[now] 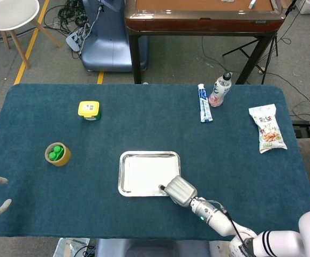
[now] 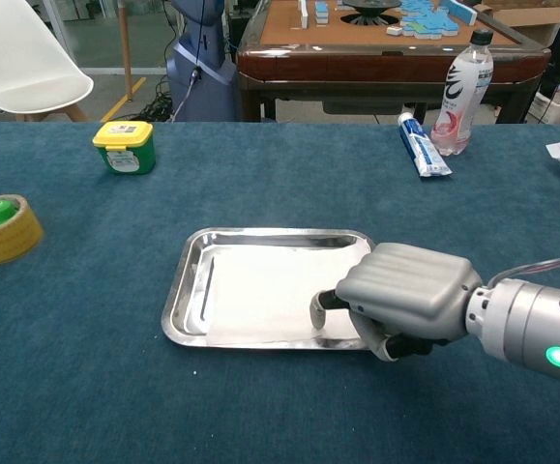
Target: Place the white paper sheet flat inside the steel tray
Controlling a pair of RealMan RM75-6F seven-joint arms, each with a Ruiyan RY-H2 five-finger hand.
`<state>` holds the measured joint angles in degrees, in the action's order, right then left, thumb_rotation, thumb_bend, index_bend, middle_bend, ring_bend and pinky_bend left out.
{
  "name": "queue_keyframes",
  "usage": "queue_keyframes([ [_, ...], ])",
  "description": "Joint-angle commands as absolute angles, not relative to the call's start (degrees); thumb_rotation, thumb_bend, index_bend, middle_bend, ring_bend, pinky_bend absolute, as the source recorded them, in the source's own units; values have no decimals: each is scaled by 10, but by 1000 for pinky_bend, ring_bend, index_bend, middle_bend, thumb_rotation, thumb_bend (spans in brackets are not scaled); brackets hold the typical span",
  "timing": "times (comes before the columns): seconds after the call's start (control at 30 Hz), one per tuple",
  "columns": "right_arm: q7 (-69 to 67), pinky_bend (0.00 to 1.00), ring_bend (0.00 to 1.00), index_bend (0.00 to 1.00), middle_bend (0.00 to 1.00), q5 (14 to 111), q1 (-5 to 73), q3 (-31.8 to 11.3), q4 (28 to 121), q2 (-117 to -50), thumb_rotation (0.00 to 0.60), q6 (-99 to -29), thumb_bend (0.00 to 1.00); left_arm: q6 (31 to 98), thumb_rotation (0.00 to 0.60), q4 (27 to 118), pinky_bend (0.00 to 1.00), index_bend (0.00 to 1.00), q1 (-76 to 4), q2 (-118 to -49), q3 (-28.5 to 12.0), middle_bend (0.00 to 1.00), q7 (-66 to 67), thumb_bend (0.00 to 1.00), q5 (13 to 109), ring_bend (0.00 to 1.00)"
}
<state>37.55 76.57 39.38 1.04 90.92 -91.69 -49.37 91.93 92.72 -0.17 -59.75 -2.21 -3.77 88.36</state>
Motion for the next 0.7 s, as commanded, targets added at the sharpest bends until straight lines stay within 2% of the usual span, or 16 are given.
queue_keyframes([
  [0.03, 377, 1000, 999, 304, 1000, 762, 394, 10, 906, -922, 600, -495, 1000, 919, 600, 927, 455, 389, -2, -597, -22, 374, -38, 190, 884, 294],
  [0.7, 393, 1000, 998, 304, 1000, 722, 386, 1, 891, -960, 600, -522, 1000, 922, 600, 927, 455, 389, 0, -595, -22, 374, -41, 190, 885, 294],
])
